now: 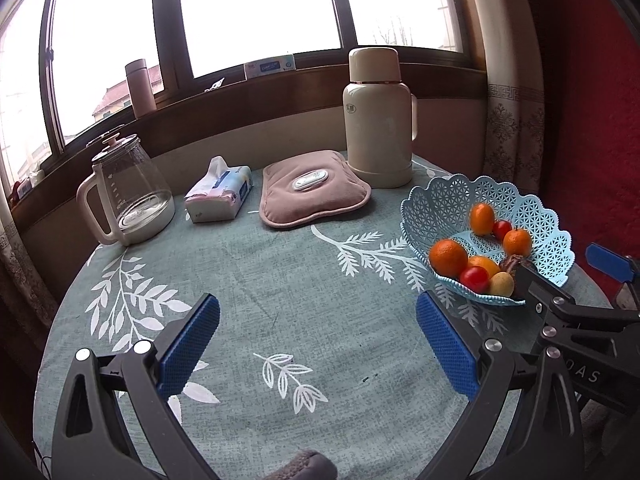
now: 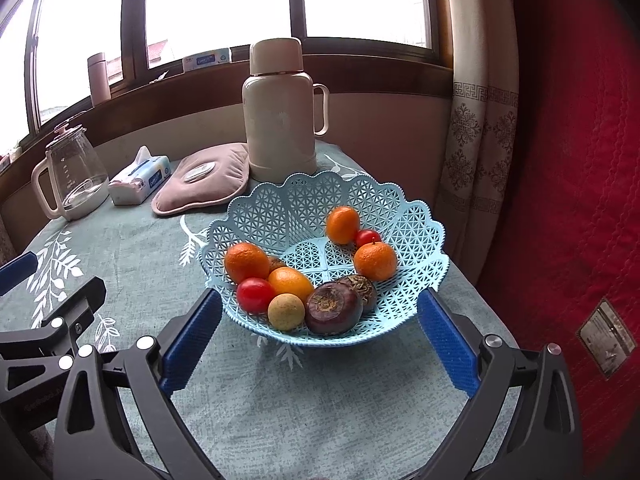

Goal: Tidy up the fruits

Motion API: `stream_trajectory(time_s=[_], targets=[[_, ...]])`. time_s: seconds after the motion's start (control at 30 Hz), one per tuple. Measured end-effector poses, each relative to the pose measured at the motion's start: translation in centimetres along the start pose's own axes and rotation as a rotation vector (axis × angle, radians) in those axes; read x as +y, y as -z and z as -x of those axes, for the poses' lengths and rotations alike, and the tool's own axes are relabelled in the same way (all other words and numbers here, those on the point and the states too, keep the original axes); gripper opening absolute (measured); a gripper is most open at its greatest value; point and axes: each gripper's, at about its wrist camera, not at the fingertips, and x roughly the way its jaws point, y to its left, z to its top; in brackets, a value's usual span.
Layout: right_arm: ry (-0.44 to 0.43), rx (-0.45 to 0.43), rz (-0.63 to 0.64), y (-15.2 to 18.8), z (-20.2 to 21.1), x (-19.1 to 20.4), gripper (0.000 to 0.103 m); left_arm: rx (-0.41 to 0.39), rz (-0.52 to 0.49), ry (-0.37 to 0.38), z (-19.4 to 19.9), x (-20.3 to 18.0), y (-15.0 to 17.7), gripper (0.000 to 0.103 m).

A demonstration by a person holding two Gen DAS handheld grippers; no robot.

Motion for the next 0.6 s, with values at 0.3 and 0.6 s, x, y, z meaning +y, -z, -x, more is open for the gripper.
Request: stream_trajectory(time_s=[0.3, 0.6], targets=[[-0.003, 0.008, -0.005, 0.12, -0.24, -0.08, 0.099, 0.005, -0.002, 0.001, -0.07, -0.08, 0.07, 0.098], [-0.002, 0.016, 0.003, 0.34, -0.51, 0.20, 0.099, 0.004, -0.005, 0.000, -0.19, 0.04, 0.27, 0.098]])
